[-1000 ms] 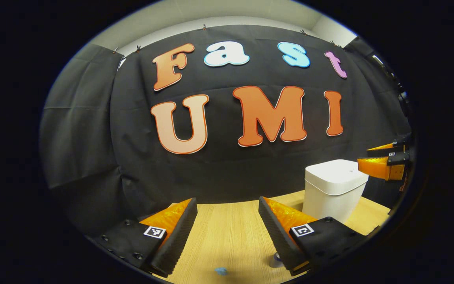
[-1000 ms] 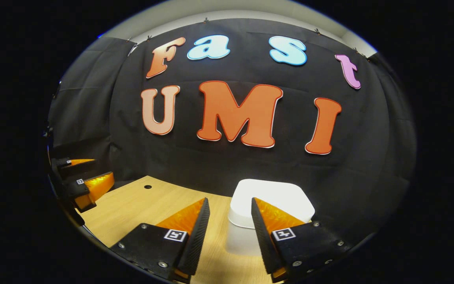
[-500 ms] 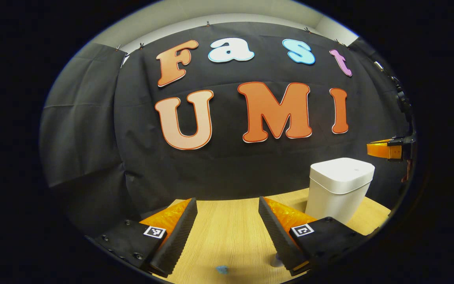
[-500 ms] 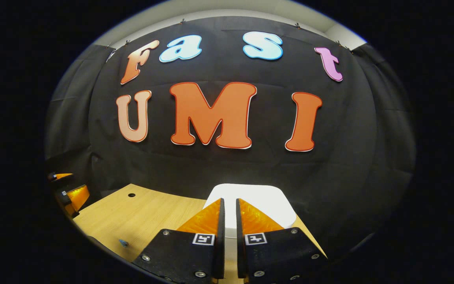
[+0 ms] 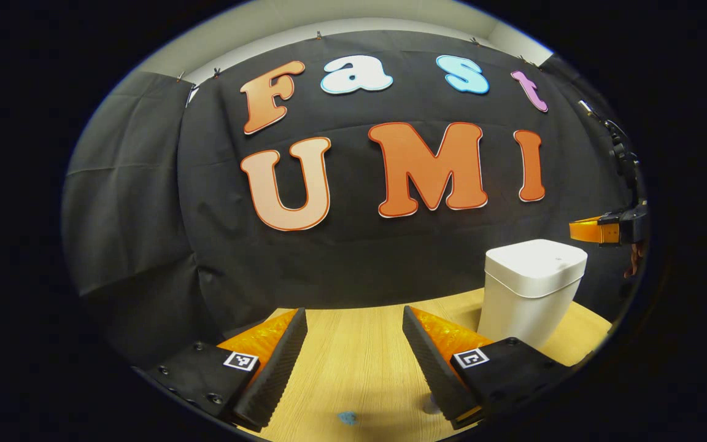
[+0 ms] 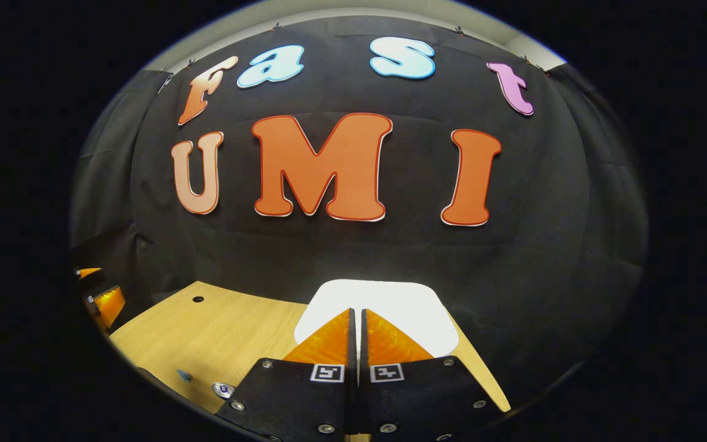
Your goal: Press the lid of the desktop garbage bin to open it, pick up the crumpled paper on the desktop and throw it into the bin, then pick up the pop can on the desktop and drop it into the bin, and finally close the garbage bin lid.
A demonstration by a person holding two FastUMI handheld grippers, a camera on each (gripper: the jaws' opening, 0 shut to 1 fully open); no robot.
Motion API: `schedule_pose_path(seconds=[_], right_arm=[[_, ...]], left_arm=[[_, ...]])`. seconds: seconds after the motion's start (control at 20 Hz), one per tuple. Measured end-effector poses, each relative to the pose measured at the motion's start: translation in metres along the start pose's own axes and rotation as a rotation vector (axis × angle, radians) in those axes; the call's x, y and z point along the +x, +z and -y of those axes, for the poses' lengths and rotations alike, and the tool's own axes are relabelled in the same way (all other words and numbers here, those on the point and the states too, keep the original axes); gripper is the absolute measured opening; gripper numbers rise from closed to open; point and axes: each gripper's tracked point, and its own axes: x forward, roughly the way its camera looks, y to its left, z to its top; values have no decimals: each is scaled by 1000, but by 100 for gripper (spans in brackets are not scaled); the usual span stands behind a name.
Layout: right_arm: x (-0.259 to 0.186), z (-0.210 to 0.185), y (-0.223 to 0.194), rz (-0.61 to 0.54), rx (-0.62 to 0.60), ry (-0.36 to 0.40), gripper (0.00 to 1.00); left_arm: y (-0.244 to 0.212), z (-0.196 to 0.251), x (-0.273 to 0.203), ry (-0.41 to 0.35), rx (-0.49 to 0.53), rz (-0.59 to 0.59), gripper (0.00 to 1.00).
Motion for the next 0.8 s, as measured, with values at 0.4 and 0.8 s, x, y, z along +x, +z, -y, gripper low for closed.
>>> schedule_pose_path(seconds=[0.4, 0.8], right_arm=[[28, 8, -12, -28, -27, 5, 1], [48, 18, -45, -120, -17, 28, 1]], left_arm=[[-8, 0, -4, 43, -11, -24, 99], [-16, 8, -9, 97, -26, -44, 100]])
